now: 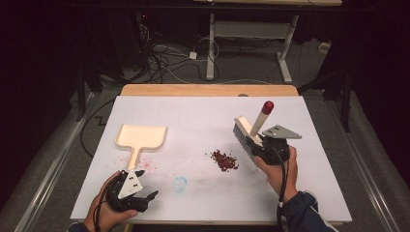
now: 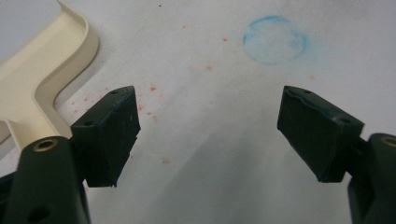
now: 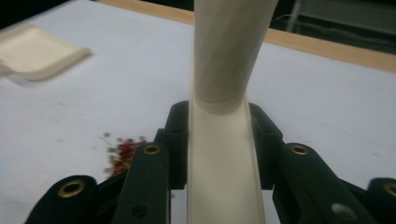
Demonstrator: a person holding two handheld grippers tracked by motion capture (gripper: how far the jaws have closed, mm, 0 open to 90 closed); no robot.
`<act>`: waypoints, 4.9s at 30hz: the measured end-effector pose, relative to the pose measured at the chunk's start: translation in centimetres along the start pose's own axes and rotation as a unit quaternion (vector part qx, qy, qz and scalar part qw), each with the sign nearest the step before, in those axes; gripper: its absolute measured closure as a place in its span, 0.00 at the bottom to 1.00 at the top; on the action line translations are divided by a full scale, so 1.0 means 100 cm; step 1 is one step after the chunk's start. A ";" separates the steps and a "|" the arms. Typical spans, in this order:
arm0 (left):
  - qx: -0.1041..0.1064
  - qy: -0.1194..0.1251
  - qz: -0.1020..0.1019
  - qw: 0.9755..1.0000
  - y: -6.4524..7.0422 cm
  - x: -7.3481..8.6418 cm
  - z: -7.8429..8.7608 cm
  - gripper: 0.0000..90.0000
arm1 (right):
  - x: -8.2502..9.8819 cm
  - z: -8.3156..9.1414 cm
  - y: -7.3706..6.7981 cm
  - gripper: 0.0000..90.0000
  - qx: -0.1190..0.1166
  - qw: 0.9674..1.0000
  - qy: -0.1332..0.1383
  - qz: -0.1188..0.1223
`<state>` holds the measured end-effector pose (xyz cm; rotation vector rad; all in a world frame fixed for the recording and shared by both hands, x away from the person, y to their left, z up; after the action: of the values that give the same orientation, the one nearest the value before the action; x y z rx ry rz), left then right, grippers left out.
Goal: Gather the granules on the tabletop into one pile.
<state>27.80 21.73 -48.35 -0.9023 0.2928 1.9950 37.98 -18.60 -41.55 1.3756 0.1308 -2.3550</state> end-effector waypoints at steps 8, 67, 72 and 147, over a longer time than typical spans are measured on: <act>-0.003 -0.002 -0.002 1.000 0.001 0.000 0.000 0.22 | 0.011 -0.019 -0.024 0.75 0.013 0.997 -0.036 0.070; -0.013 -0.002 0.007 1.000 -0.001 0.003 0.006 0.22 | -0.010 0.051 -0.011 0.75 -0.113 0.988 -0.017 0.101; -0.021 0.003 0.011 1.000 -0.004 0.001 0.009 0.22 | 0.005 0.070 0.016 0.74 -0.112 0.986 -0.012 0.126; 0.005 -0.021 0.004 1.000 0.001 -0.001 -0.006 0.22 | 0.039 -0.073 0.124 0.55 0.011 0.976 -0.217 0.001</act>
<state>28.02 21.26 -48.69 -0.8520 0.2832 2.0158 47.08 -29.01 -47.08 0.8383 -0.0237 -2.5972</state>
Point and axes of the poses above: each handheld gripper's, and its own axes: z roughly backward along the jaws, x roughly out of its underside, y roughly to its right, the point moved 2 cm from there along -z, roughly forward along the jaws, and after that the axes turned 6 degrees about x, right-handed, at the moved point
